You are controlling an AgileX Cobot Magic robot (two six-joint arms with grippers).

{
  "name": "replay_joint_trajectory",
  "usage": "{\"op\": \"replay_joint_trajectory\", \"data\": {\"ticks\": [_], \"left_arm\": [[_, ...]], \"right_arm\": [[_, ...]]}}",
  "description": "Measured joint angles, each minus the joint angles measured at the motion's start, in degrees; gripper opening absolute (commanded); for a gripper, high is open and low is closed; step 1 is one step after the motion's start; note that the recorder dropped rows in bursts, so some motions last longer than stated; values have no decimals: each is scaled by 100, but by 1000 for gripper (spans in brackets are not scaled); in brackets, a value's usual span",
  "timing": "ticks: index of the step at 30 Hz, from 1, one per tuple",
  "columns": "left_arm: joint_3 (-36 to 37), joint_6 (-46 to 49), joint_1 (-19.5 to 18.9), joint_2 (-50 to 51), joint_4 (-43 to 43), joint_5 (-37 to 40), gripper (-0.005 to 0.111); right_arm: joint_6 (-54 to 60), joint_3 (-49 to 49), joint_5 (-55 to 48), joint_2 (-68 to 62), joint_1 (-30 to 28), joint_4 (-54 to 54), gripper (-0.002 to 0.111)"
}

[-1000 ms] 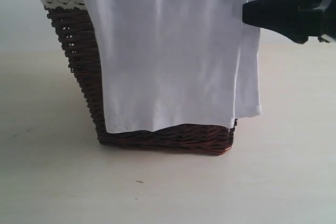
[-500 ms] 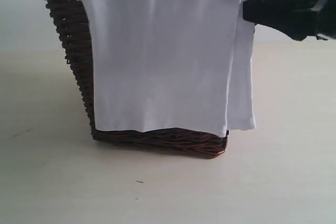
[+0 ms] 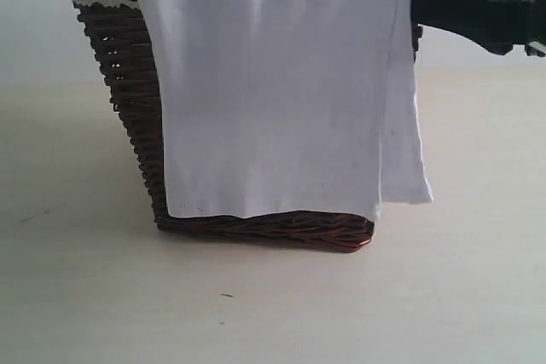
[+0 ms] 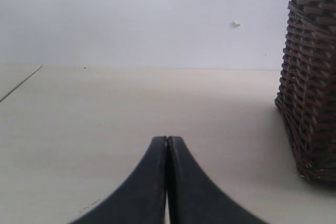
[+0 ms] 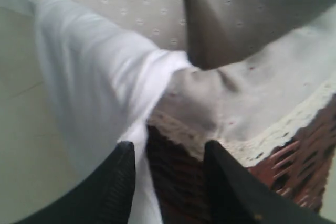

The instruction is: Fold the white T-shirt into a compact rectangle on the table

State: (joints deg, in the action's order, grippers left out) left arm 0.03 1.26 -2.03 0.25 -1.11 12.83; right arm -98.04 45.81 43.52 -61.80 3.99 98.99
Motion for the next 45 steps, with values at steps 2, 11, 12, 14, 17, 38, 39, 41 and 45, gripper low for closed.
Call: {"op": "replay_joint_trajectory", "data": {"ticks": [2, 11, 12, 14, 17, 38, 39, 41, 45], "left_arm": [[0, 0, 0, 0, 0, 0, 0], [0, 0, 0, 0, 0, 0, 0], [0, 0, 0, 0, 0, 0, 0], [0, 0, 0, 0, 0, 0, 0], [0, 0, 0, 0, 0, 0, 0], [0, 0, 0, 0, 0, 0, 0], [0, 0, 0, 0, 0, 0, 0], [0, 0, 0, 0, 0, 0, 0], [0, 0, 0, 0, 0, 0, 0]], "right_arm": [[-13, -169, 184, 206, 0, 26, 41], [105, -605, 643, 702, 0, 100, 50], [134, -605, 643, 702, 0, 100, 53], [182, -605, 554, 600, 0, 100, 56], [225, -605, 401, 287, 0, 100, 56], [1316, -618, 826, -697, 0, -629, 0], [1316, -618, 671, -697, 0, -629, 0], [1340, -618, 602, -697, 0, -629, 0], [1560, -618, 1138, -697, 0, -733, 0]]}}
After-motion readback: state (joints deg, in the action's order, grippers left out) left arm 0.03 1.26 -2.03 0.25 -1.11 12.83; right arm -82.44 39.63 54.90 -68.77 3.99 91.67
